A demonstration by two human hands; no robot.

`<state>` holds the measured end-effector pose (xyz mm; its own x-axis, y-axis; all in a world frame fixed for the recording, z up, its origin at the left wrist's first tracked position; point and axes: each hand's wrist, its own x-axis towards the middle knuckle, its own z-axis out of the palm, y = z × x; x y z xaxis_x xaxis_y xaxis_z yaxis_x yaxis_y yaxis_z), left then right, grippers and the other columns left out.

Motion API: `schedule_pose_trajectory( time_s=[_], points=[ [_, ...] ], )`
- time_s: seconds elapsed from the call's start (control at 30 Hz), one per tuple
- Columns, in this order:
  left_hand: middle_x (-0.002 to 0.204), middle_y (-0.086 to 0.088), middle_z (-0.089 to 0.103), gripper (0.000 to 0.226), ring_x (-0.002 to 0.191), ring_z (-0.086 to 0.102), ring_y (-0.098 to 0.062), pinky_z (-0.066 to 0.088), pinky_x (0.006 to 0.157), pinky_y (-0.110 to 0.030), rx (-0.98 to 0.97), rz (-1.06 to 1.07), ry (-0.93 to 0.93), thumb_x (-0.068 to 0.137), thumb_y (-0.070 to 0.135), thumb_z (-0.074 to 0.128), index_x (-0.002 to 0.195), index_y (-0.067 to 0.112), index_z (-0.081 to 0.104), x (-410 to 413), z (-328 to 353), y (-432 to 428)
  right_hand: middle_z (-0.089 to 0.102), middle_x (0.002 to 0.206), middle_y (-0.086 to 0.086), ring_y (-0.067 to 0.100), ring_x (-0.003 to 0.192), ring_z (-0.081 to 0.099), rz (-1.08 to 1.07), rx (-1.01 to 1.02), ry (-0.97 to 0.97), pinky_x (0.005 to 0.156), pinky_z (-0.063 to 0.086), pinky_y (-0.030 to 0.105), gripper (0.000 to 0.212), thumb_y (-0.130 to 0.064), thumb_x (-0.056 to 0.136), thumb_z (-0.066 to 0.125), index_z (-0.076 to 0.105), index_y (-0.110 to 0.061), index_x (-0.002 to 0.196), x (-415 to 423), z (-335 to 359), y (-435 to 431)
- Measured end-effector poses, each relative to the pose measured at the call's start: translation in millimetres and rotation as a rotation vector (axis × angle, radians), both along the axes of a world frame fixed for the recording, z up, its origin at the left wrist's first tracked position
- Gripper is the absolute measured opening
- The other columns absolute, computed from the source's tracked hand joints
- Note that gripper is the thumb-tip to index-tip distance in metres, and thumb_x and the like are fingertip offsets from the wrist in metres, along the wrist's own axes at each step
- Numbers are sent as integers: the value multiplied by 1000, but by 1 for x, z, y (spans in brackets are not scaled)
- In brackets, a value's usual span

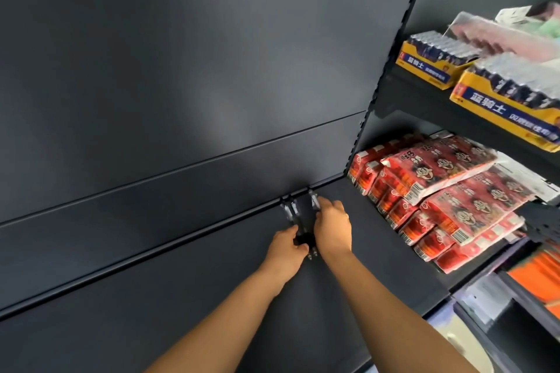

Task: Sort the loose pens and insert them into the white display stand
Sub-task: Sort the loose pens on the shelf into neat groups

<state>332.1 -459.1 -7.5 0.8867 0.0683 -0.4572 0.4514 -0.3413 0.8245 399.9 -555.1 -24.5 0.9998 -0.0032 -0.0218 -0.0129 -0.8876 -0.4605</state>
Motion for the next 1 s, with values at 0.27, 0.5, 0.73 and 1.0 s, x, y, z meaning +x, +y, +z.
schedule_pose_trajectory(
  time_s=[0.27,0.5,0.73,1.0],
  points=[
    [145,-5,34,54,116,53,-17,39,106,-28,-102,102,17,96,11,48,146,14,28,3,0,-7,42,123,15,35,111,44,-116,-114,126,88,46,39,26,0,89,46,56,-4,113,7,2,2],
    [149,-2,29,52,104,54,-14,45,91,-22,-160,147,10,96,7,46,145,13,30,6,0,-6,51,117,18,37,99,57,57,44,92,79,51,39,29,0,92,45,51,-3,121,10,5,5],
    [142,-6,40,50,112,52,-16,38,93,-21,-141,138,-3,96,10,45,144,14,30,8,1,-3,49,121,15,35,108,50,112,-40,83,86,49,40,25,-6,95,43,64,-5,109,16,5,5],
    [127,-3,47,44,101,53,-14,39,84,-14,-12,73,-60,96,11,46,140,15,40,6,1,4,45,127,10,32,116,45,97,-106,82,95,43,40,28,-19,98,41,55,-10,121,0,-1,-3]
  ],
)
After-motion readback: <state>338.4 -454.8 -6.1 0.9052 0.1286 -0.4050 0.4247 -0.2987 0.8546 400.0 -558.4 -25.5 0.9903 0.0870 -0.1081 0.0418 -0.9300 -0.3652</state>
